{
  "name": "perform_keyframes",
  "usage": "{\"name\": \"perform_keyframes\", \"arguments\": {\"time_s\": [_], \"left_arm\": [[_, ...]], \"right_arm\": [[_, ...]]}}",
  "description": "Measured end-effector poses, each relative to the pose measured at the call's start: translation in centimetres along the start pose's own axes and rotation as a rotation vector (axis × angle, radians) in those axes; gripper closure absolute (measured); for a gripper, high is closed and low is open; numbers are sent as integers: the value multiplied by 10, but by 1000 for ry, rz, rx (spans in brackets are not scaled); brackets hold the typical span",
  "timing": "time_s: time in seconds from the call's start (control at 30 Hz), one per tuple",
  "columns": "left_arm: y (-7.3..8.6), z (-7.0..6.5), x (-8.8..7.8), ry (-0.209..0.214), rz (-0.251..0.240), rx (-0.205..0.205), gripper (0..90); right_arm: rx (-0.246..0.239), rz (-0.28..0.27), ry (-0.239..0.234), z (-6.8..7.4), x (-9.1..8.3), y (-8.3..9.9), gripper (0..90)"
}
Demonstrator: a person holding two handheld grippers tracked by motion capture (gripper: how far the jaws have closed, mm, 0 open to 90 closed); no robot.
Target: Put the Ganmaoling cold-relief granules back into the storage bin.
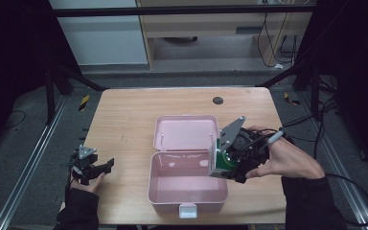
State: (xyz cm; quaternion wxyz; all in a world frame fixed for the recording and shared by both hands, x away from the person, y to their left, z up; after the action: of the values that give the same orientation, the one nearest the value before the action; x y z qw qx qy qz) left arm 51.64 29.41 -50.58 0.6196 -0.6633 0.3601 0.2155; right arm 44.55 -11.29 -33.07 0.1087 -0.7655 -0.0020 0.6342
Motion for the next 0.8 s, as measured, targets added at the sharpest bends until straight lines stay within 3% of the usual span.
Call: {"name": "perform_keyframes", "arguments": {"time_s": [0.8], "left_arm": [[-1,0,0,2,-5,0,292]], "right_arm": [[-61,5,-27,4,28,-32,161]]}}
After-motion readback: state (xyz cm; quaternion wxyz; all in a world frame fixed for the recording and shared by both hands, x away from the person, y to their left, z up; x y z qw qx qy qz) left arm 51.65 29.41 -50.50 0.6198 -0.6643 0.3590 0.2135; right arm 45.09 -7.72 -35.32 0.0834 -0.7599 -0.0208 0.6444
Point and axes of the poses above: each handheld gripper's, and its own axes: x roughly forward along the jaws, y roughly out of its underside, z roughly to its left, the point moved 6 cm from there along x, roughly forward along the jaws, and after that the axes turned 15 degrees about z, right-handed, at the moved point
